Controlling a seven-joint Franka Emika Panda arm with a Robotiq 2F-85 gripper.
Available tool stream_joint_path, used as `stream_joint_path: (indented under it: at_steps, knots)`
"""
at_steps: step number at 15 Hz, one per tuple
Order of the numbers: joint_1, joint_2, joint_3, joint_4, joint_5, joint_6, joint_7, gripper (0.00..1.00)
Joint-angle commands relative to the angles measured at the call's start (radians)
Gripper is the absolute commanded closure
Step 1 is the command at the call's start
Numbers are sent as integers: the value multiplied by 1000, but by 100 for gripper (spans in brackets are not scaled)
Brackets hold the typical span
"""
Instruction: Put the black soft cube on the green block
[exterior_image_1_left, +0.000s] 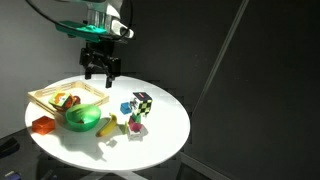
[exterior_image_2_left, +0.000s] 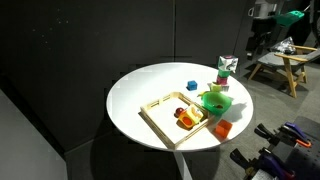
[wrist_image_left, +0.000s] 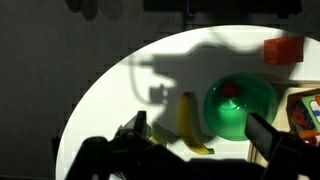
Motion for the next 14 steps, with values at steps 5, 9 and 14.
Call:
stream_joint_path:
  at_steps: [5,9,14]
  knots:
    - [12,-162,14,-146,-7,10,69,0]
    - [25,-222,15,-190,7,1,54,0]
    - [39,-292,17,-223,11,-11,55,0]
